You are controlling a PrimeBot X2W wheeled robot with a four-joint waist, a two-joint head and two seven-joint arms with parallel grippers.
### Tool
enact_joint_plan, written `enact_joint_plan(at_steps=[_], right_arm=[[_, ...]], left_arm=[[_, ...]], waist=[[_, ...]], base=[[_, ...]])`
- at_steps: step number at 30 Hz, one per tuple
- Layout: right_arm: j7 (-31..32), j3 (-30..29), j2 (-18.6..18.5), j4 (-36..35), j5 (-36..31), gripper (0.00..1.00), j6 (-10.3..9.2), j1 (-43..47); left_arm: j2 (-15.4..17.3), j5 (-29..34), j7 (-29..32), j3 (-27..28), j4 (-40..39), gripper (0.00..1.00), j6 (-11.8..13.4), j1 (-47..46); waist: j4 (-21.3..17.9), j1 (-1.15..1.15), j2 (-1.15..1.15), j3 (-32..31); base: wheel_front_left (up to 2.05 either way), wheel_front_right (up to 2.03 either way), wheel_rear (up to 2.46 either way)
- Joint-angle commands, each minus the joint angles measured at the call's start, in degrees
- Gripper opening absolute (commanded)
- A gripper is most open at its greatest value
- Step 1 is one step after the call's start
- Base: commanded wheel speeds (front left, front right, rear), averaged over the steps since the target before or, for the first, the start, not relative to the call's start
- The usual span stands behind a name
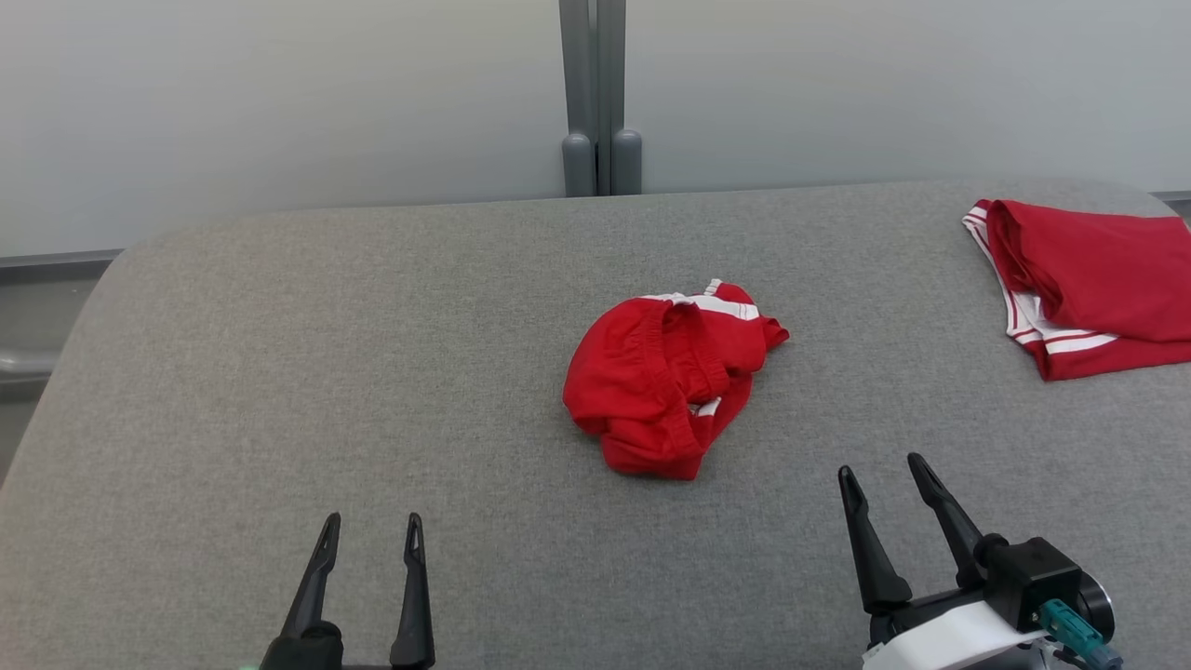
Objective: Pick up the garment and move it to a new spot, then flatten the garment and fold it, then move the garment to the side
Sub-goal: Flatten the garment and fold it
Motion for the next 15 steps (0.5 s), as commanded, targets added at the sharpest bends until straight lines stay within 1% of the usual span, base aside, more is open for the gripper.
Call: enact_joint_plan(at_steps=[1, 15], right_arm=[[0.01, -0.1, 0.05, 0.09, 0.19, 1.0, -0.08, 0.06], [0.01, -0.08, 0.23, 0.08, 0.16, 1.0, -0.08, -0.11]], left_arm=[[-0.02, -0.39, 0.0, 0.15, 0.05, 1.0, 0.22, -0.42], [-0.01, -0.16, 0.0, -0.14, 0.05, 1.0, 0.25, -1.02]], waist=[[0.02, 0.0, 0.0, 0.03], [0.02, 0.0, 0.0, 0.33]], base=[[0.0, 0.0, 0.0], [0.0, 0.0, 0.0]])
